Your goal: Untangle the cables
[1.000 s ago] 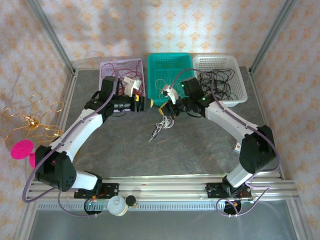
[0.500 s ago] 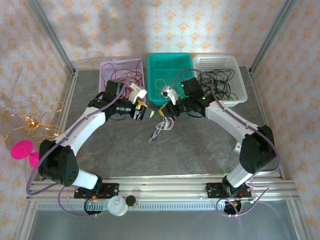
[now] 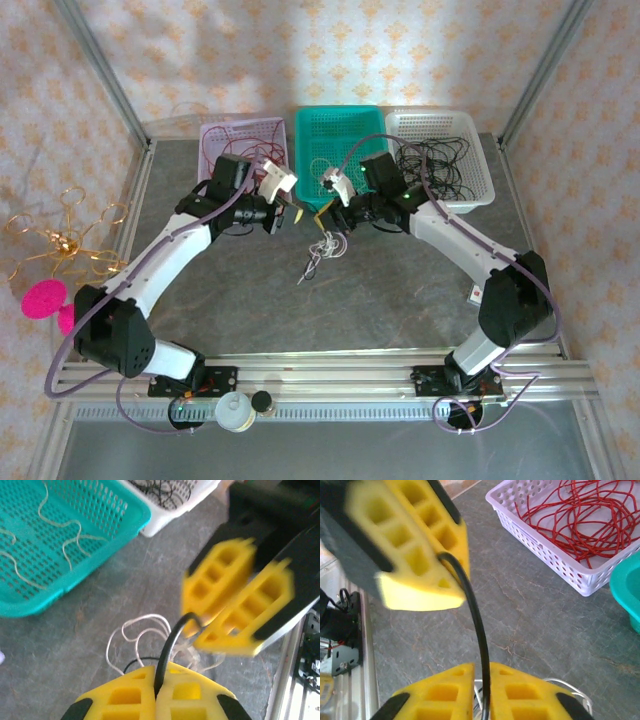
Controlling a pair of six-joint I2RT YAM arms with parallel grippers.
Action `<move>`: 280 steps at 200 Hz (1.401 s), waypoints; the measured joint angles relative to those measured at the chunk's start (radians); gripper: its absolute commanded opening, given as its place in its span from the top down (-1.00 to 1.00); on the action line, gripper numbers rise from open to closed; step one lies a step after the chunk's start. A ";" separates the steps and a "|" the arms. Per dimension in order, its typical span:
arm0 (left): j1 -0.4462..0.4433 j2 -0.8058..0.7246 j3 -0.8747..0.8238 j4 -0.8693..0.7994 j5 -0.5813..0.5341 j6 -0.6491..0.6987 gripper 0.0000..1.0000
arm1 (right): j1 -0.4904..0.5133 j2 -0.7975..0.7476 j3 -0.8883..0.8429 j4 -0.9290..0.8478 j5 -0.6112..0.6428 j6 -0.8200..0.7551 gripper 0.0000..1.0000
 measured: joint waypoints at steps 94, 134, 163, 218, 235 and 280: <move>-0.165 -0.163 0.117 -0.081 -0.101 -0.196 1.00 | 0.120 0.000 -0.304 0.613 0.203 0.302 0.39; -0.165 -0.190 0.287 -0.082 -0.150 -0.262 1.00 | 0.120 0.000 -0.424 0.772 0.248 0.375 0.39; -0.165 -0.189 0.412 -0.062 -0.147 -0.308 1.00 | 0.120 0.013 -0.430 0.877 0.254 0.423 0.50; -0.165 -0.177 0.563 -0.014 -0.138 -0.367 1.00 | 0.121 0.069 -0.411 0.951 0.228 0.456 0.55; -0.165 -0.177 0.583 0.012 -0.139 -0.379 1.00 | 0.123 0.070 -0.413 0.943 0.208 0.443 0.55; -0.165 -0.177 0.607 0.079 -0.160 -0.385 1.00 | 0.142 0.090 -0.482 0.905 0.241 0.408 0.64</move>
